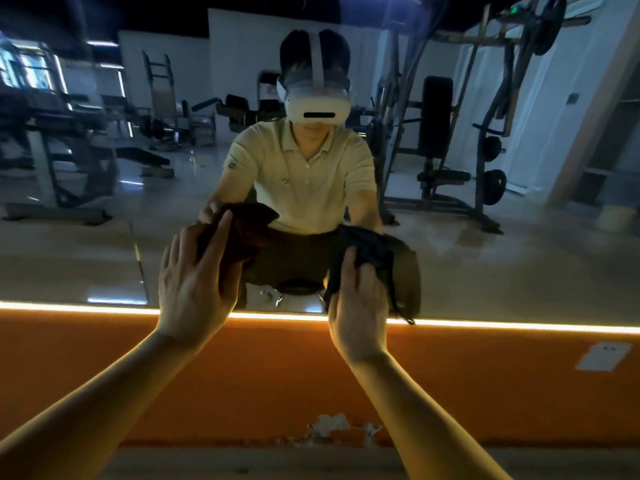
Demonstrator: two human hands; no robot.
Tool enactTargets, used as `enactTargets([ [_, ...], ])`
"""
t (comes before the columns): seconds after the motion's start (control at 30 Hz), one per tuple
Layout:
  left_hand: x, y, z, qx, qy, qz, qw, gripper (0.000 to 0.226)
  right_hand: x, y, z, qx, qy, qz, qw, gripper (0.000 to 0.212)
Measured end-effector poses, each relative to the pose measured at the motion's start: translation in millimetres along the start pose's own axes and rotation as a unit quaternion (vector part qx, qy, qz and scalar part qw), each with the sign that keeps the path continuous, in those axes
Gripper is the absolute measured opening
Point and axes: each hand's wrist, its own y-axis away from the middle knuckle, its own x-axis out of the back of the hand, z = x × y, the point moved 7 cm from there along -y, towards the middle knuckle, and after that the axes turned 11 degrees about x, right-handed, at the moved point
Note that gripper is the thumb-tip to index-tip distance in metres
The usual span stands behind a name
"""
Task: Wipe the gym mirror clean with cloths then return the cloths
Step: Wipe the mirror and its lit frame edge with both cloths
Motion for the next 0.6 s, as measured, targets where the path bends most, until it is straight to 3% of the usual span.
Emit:
enactTargets([
  [0.07, 21, -6, -26, 0.040, -0.022, 0.017, 0.999, 0.060, -24, -1, -57, 0.106, 0.000, -0.038, 0.994, 0.062],
  [0.17, 37, -12, -52, 0.086, -0.048, 0.015, 0.995, 0.061, -54, 25, -119, 0.272, -0.006, -0.115, 0.955, 0.065],
  [0.2, 39, -13, -56, 0.086, -0.049, 0.017, 0.995, 0.061, -56, 32, -128, 0.295, 0.007, -0.132, 0.946, 0.064],
  [0.27, 38, -14, -64, 0.072, -0.061, 0.025, 0.995, 0.059, -50, 22, -129, 0.321, 0.013, -0.086, 0.943, 0.059],
  [0.3, 36, -14, -66, 0.055, -0.065, 0.030, 0.996, 0.058, -43, 9, -121, 0.309, 0.014, -0.049, 0.950, 0.056],
  [0.4, 31, -14, -66, 0.008, -0.062, 0.050, 0.997, 0.058, -4, -47, -67, 0.152, 0.042, 0.051, 0.986, 0.057],
  [0.5, 27, -13, -67, -0.002, -0.052, 0.066, 0.996, 0.061, 16, -71, -36, 0.022, 0.057, 0.109, 0.992, 0.057],
  [0.57, 27, -13, -69, -0.005, -0.047, 0.068, 0.997, 0.062, 5, -67, -49, 0.005, 0.034, 0.121, 0.992, 0.057],
  [0.6, 27, -13, -71, -0.007, -0.047, 0.067, 0.997, 0.063, -8, -59, -67, 0.035, 0.015, 0.101, 0.994, 0.058],
])
